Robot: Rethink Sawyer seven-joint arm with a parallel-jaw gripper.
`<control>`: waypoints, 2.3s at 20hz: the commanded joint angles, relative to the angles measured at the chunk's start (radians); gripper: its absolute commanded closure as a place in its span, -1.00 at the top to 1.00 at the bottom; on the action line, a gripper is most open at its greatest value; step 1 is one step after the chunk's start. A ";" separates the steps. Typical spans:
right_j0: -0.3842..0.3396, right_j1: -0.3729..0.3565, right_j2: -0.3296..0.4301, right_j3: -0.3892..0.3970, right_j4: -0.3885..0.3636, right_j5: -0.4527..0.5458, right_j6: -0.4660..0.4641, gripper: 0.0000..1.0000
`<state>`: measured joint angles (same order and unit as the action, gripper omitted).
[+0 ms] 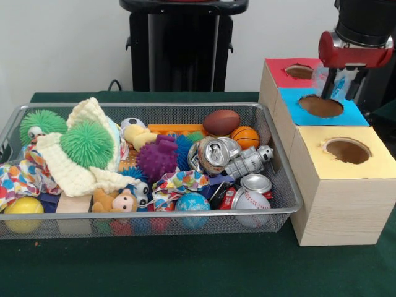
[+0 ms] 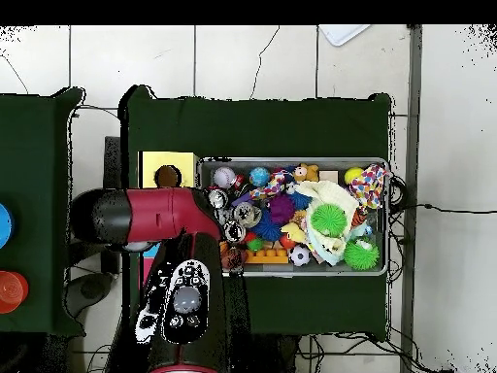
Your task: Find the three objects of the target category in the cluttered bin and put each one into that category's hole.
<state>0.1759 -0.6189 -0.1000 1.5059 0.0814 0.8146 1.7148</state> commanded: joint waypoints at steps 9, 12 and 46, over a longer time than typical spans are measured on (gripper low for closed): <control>-0.017 0.062 -0.013 -0.011 -0.025 -0.037 0.186 1.00; -0.025 0.069 -0.012 -0.027 -0.032 -0.038 0.166 1.00; -0.560 -0.128 0.258 0.192 -0.232 -0.085 -0.333 1.00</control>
<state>-0.3254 -0.7909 -0.0155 1.5463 -0.0747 0.7959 1.6983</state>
